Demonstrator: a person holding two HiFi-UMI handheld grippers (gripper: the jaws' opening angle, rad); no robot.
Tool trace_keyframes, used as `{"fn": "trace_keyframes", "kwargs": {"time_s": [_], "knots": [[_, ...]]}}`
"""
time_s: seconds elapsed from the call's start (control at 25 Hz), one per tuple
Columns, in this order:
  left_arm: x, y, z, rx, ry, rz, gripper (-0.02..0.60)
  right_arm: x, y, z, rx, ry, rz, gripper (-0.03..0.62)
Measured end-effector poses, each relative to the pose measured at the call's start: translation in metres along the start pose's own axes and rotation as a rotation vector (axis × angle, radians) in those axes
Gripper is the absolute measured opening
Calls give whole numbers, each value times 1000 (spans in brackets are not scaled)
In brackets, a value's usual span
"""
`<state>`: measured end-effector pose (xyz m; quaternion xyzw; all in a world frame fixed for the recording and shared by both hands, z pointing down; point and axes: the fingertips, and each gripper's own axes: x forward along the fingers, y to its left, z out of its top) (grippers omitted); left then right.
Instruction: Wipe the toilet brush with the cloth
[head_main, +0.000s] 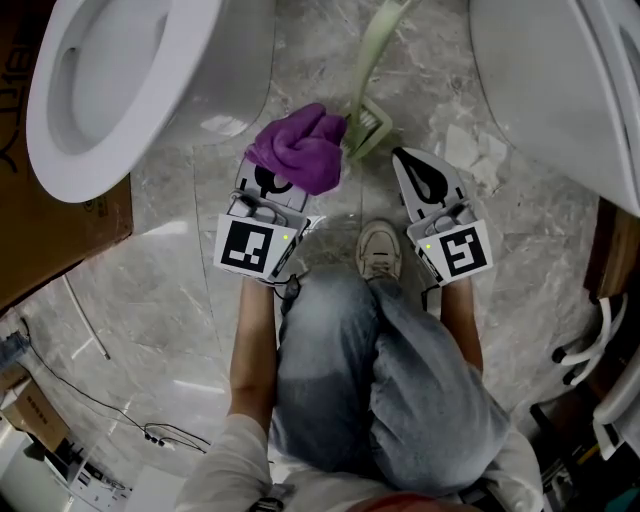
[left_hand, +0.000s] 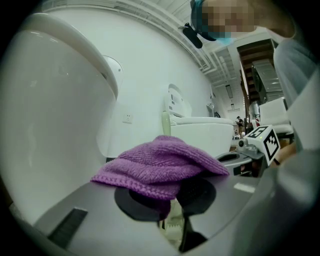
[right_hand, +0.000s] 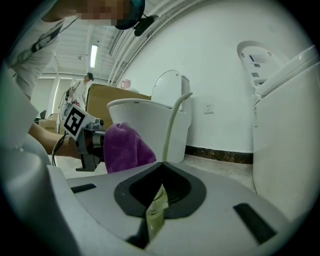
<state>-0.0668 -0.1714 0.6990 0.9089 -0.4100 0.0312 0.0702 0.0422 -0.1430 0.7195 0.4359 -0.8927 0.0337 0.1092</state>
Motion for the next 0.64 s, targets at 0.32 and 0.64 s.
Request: {"fn": "trace_keyframes", "kwargs": {"time_s": [0.32, 0.64], "knots": [[-3, -1, 0, -5, 0, 0, 75, 0, 2, 4, -1, -5, 7, -5], [-3, -2, -2, -5, 9, 0, 75, 0, 0, 11, -3, -20, 8, -5]]}}
